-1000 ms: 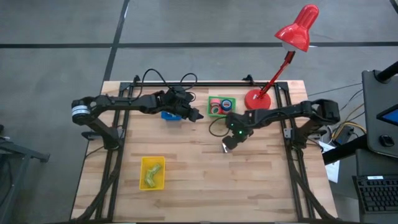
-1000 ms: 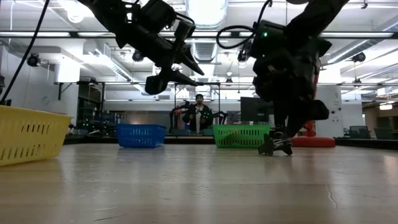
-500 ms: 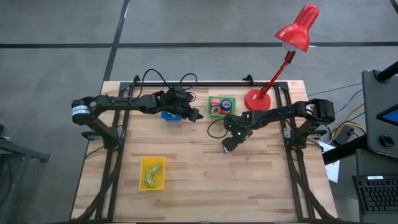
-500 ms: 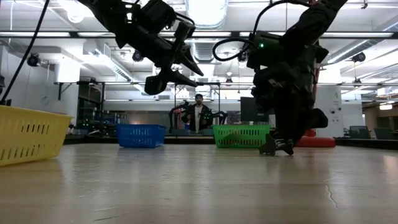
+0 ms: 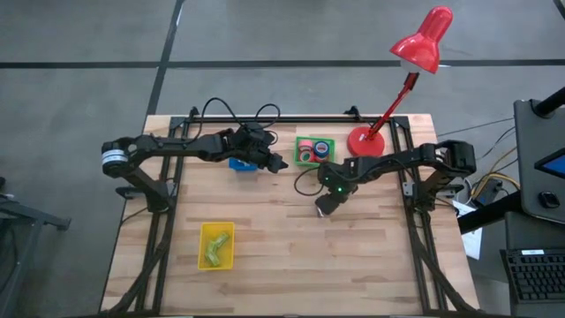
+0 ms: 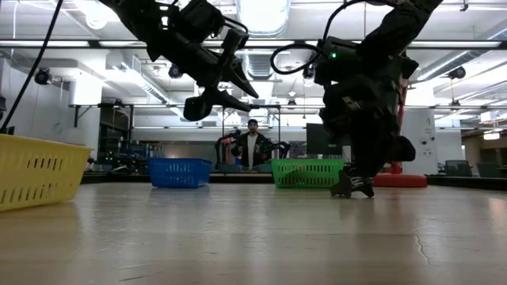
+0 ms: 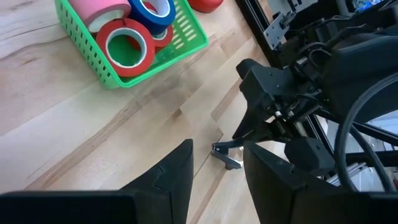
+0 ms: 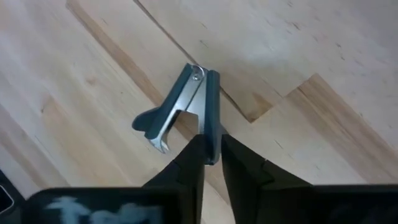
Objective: Pick and place Stapler, Stapler remover, tape
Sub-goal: Put the dark gray staple remover into the blue basket
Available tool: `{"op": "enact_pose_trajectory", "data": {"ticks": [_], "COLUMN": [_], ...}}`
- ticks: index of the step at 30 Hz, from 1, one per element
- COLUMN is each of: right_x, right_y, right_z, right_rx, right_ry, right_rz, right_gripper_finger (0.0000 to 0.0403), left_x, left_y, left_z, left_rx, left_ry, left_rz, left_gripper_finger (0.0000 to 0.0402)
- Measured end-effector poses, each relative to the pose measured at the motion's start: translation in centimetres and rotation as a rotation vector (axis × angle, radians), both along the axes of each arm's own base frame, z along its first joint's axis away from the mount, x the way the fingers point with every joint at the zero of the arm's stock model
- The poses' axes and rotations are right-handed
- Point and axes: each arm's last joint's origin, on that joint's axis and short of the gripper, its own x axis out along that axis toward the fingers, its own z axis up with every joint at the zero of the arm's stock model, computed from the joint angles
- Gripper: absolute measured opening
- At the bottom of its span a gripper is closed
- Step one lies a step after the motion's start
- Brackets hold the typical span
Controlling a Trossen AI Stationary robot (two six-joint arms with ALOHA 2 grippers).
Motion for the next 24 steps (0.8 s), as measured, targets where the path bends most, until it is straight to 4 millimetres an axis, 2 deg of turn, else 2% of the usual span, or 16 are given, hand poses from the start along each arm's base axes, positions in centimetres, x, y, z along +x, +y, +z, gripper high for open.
{"op": "enact_pose_trajectory", "data": {"ticks": [5,12,18,24], "right_x": [0.1,0.5,1.2,0.6], "right_y": [0.0,-0.2,-0.6,-1.1], "right_z": [0.2,2.2,6.2,11.3], "right_rx": [-0.011,-0.053,-0.162,-0.324], "right_ry": [-0.012,-0.088,-0.227,-0.399], "right_rz": [0.01,0.01,-0.009,0.017], "right_gripper_finger": [0.0023,0.0009,0.0009,0.0008], "left_x": [0.0,0.0,-0.1,-0.4], "left_y": [0.0,0.0,-0.3,-1.7], "left_z": [0.0,0.0,0.3,1.7], "left_rx": [-0.001,-0.037,-0.078,-0.035], "left_ry": [0.001,-0.001,-0.025,-0.139], "left_rz": [0.003,0.026,-0.054,-0.376], "left_gripper_finger": [0.0142,0.0142,0.0142,0.0142]}}
